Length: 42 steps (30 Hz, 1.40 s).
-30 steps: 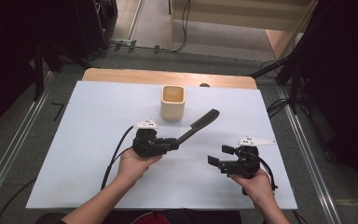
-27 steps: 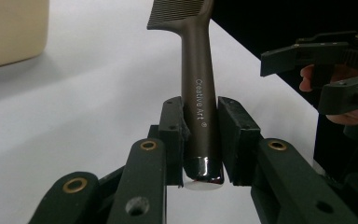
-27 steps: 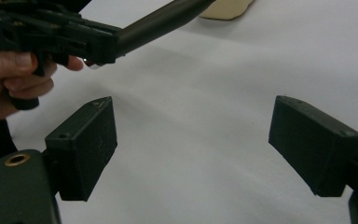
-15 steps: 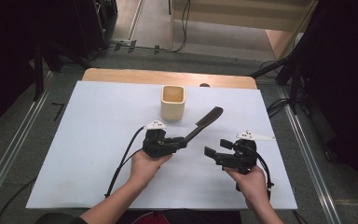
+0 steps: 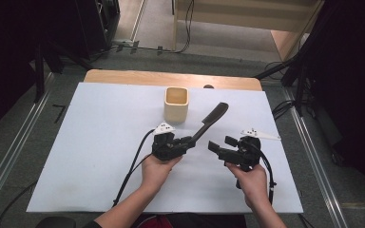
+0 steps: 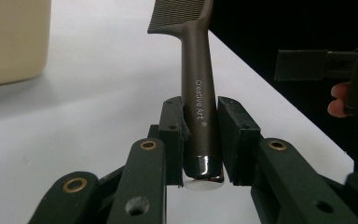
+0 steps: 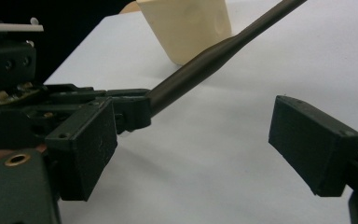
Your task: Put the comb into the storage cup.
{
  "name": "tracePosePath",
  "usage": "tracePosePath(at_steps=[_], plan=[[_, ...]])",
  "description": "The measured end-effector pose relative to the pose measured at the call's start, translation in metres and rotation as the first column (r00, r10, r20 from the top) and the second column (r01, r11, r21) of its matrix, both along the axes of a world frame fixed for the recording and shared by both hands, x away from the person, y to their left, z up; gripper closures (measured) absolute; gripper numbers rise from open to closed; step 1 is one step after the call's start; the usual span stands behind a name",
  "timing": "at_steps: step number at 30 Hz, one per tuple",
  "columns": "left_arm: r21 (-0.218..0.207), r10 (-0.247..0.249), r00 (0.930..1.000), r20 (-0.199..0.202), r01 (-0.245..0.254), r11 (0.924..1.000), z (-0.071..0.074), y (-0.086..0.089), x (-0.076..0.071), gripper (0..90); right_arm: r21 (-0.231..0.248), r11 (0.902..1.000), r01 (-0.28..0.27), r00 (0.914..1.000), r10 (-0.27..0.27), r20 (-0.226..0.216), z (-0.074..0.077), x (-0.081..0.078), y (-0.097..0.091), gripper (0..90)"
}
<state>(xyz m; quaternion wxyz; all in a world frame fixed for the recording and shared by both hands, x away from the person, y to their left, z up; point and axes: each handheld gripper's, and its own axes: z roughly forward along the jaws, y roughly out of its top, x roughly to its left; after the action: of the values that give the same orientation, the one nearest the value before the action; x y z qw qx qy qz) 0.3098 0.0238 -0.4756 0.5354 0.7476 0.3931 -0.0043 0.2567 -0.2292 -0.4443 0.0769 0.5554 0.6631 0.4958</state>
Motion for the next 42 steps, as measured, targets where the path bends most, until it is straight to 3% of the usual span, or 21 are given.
tracePosePath(at_steps=[9, 14, 24, 27, 32, 38, 42], plan=[[-0.012, 0.028, 0.9995, 0.015, -0.028, 0.9995, -0.006, -0.013, -0.004, 73.5, 0.029, 0.9979, 0.058, 0.998, -0.057, -0.027, -0.001, 0.019, 0.01, 13.6], [-0.01, 0.046, 0.9982, 0.039, -0.046, 0.9989, -0.008, -0.017, -0.005, 73.5, 0.015, 0.9969, 0.077, 0.9967, -0.076, -0.029, 0.0, 0.025, 0.014, 13.6], [-0.016, 0.067, 0.9944, 0.082, -0.066, 0.9977, -0.01, -0.021, -0.01, 73.5, 0.092, 0.9898, 0.109, 0.9922, -0.103, -0.07, -0.007, 0.035, 0.018, 13.7], [-0.024, 0.076, 0.9935, 0.085, -0.074, 0.997, -0.011, -0.022, -0.011, 73.5, 0.119, 0.9863, 0.114, 0.9901, -0.103, -0.095, -0.009, 0.038, 0.018, 18.7], [-0.028, 0.085, 0.9927, 0.086, -0.083, 0.9962, -0.012, -0.023, -0.012, 73.5, 0.122, 0.9839, 0.131, 0.9875, -0.119, -0.104, -0.012, 0.042, 0.018, 19.2], [-0.03, 0.087, 0.9916, 0.095, -0.085, 0.996, -0.013, -0.026, -0.012, 73.5, 0.162, 0.9737, 0.16, 0.978, -0.135, -0.159, -0.015, 0.05, 0.02, 26.6], [-0.036, 0.09, 0.991, 0.1, -0.087, 0.9956, -0.013, -0.027, -0.013, 73.5, 0.164, 0.9726, 0.164, 0.9726, -0.132, -0.191, -0.017, 0.053, 0.024, 29.2]])
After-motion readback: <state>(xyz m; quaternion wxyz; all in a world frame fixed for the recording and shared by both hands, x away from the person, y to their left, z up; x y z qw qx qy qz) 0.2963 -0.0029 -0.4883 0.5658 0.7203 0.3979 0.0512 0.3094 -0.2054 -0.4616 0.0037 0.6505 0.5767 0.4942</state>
